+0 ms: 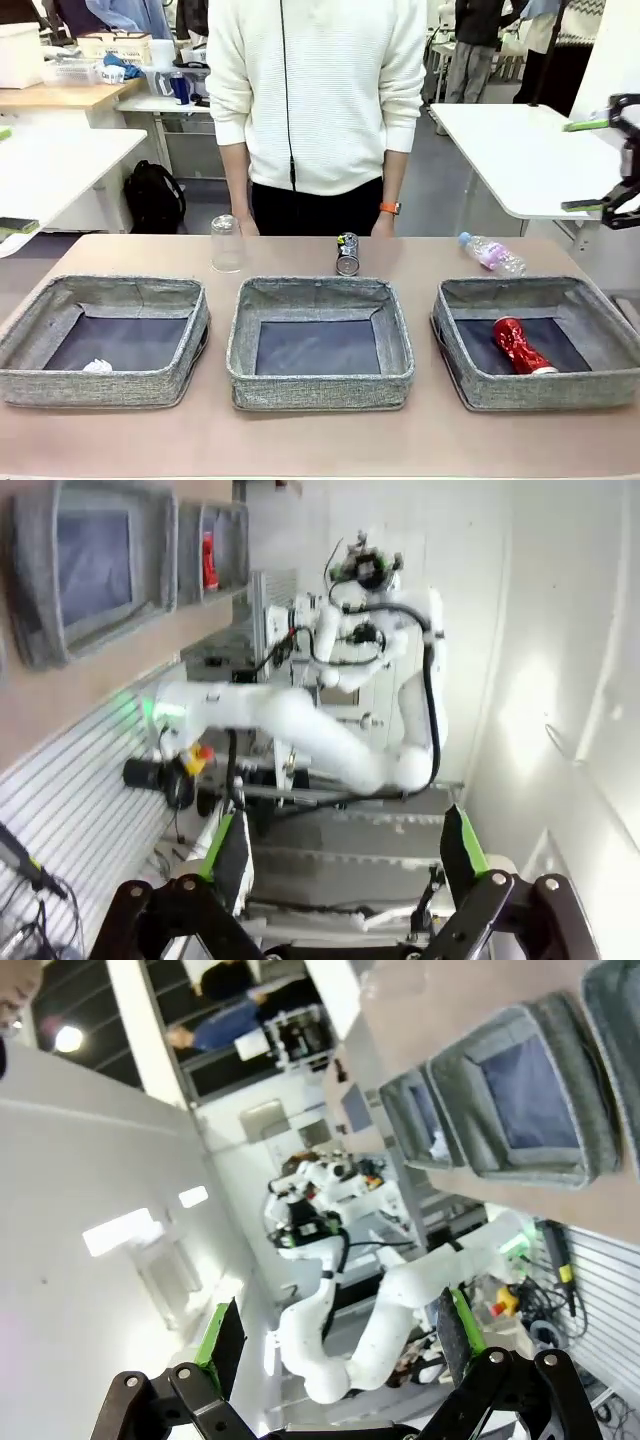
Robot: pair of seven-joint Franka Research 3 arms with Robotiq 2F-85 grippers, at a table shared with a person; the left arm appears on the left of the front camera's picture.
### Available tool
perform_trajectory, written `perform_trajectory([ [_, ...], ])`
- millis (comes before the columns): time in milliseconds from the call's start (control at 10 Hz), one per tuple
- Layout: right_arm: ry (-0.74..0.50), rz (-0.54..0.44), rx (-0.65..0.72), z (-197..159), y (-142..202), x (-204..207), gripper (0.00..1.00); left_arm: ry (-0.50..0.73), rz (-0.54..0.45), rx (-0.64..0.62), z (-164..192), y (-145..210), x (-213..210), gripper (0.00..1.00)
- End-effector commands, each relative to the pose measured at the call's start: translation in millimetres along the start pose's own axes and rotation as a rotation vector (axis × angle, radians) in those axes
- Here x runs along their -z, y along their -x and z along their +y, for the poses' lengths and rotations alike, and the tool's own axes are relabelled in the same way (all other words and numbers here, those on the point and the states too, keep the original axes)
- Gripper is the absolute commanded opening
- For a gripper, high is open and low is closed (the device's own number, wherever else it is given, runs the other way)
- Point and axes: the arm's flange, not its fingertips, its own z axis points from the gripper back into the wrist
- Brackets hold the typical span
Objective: Sort the waste into the appropriate baskets.
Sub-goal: Place the picked waste into the Fabric basket indicated by the person, then pick up the waste item pointed out by the person.
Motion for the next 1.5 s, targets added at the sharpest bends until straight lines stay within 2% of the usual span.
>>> perform_trajectory([
  [0, 0.031, -0.009, -0.019, -3.2, 10.6, 16.8, 1.0, 0.008, -0.049, 0.023, -5.8, -9.9, 3.3, 1.0],
  [1400, 0.031, -0.009, -0.019, -3.2, 10.6, 16.8, 1.0, 0.008, -0.049, 0.023, -5.8, -9.9, 3.3, 1.0],
])
